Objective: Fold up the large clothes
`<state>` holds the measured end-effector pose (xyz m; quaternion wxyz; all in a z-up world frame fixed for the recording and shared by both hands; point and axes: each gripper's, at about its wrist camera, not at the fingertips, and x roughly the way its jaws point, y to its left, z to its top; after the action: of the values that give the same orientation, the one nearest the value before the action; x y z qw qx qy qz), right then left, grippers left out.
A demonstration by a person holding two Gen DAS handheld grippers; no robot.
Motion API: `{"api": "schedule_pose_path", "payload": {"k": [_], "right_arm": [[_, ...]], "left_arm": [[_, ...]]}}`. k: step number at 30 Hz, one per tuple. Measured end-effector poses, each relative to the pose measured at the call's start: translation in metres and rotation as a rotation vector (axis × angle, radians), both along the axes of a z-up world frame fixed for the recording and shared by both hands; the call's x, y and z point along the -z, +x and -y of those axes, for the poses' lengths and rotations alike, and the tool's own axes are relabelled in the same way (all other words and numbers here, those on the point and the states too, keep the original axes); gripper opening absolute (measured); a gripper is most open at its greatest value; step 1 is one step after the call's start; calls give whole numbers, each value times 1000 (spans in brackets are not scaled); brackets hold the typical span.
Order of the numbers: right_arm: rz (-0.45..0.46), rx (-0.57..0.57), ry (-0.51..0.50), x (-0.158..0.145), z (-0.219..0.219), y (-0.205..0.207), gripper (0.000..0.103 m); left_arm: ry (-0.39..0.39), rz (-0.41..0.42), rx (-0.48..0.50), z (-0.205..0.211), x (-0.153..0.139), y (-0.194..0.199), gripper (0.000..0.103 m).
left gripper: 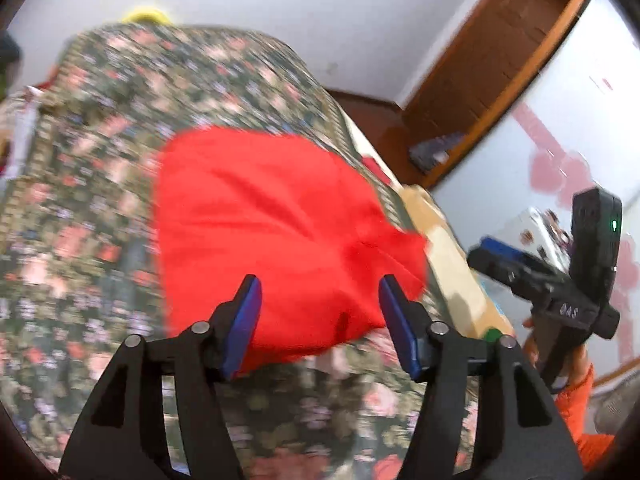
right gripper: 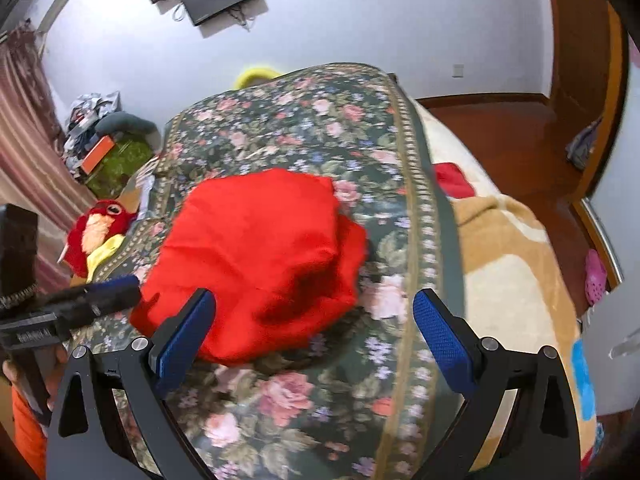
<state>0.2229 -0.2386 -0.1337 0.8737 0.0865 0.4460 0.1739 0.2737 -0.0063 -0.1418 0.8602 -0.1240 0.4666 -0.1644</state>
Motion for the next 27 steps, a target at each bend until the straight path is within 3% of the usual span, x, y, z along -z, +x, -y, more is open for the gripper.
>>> {"api": "schedule_pose_path", "payload": {"k": [5,11,15,22,27], "right_arm": [[-29,-57,17,11,-33,9,98],[-107,-101,-47,45,-60,21,98],[-181,-109,-116,72,-55,25,98],[-276,-75,-156,96,-22,15,98],[-257,-59,-169,87,-11,1,98]], "left_arm": [[116,17,-138,-36,6,2,67],[187,-79,-133,-43,57,4,68],[199,-53,-167,-51,71,-9,87],[175,-82,-163,-63,84,-23,94],[245,-104,-174,-65,86,-38,94]]}}
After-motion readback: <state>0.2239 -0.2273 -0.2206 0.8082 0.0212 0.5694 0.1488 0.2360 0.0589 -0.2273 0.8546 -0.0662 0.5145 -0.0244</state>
